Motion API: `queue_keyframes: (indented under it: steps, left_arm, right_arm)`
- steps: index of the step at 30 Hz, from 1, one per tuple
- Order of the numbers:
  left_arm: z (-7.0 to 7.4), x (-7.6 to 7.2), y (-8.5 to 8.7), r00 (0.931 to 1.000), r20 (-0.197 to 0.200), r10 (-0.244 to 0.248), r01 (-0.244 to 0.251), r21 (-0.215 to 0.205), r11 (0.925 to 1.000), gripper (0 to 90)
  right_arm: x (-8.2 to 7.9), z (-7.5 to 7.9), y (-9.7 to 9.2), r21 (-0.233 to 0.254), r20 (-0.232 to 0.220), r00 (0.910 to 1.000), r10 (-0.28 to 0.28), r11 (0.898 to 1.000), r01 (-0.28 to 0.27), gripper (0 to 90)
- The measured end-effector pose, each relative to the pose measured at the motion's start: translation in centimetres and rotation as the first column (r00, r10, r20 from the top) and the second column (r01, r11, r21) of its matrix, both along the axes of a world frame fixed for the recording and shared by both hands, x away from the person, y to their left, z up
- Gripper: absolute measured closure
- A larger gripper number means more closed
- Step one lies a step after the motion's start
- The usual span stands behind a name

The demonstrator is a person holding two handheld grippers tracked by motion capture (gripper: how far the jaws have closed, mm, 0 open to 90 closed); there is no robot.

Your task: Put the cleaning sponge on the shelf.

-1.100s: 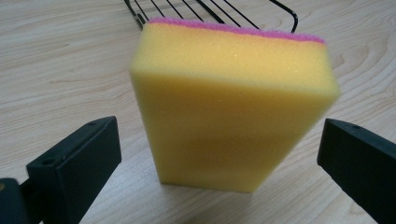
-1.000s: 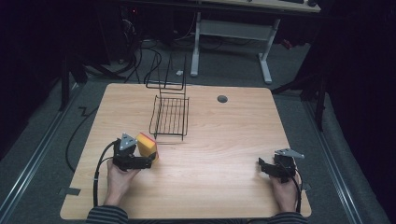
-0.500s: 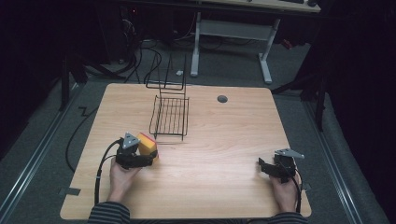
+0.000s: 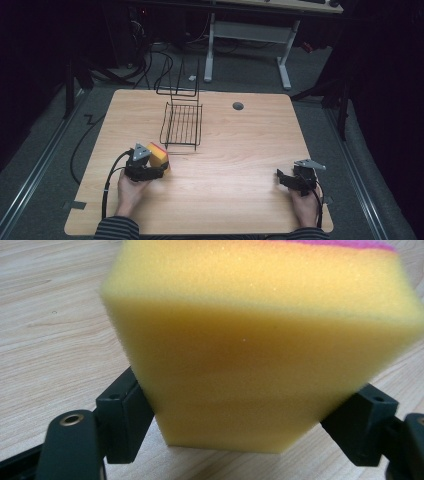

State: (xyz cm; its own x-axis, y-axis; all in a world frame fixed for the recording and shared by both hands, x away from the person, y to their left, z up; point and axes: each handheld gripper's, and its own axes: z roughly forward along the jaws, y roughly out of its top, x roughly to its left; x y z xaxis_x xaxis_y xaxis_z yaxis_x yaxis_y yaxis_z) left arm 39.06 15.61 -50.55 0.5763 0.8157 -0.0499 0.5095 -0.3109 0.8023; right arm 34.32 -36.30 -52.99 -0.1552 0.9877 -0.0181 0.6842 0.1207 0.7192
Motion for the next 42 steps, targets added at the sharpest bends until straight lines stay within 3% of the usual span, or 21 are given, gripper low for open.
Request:
queue_keyframes:
  steps: [14, 22, 28, 32, 42]
  left_arm:
    - [1.7, -1.0, -0.1, 0.9996, 0.014, -0.026, 0.026, -0.035, 0.999, 23.0]
    - [3.3, -1.5, -0.8, 0.9978, 0.053, -0.04, 0.041, -0.015, 0.9991, 23.1]
    - [4.1, -1.3, -1.1, 0.9968, 0.047, -0.065, 0.067, -0.047, 0.9967, 23.1]
    - [4.6, -1.1, -1.2, 0.9962, 0.047, -0.073, 0.075, -0.039, 0.9965, 23.1]
    - [6.2, 0.3, -1.6, 0.9948, 0.059, -0.083, 0.086, -0.065, 0.9941, 23.4]
  right_arm:
    - [0.0, 0.0, 0.0, 0.0, 0.0, 1.0, 0.0, 1.0, 0.0, 27.0]
    - [0.0, 0.0, 0.0, 0.001, 0.0, 1.0, 0.0, 1.0, 0.0, 26.9]
    - [0.0, 0.0, 0.0, 0.0, 0.0, 1.0, 0.0, 1.0, 0.0, 26.9]
    - [0.0, 0.0, 0.0, 0.001, 0.0, 1.0, 0.0, 1.0, 0.0, 26.9]
    - [0.0, 0.0, 0.0, 0.001, -0.001, 1.0, 0.0, 1.0, 0.0, 26.8]
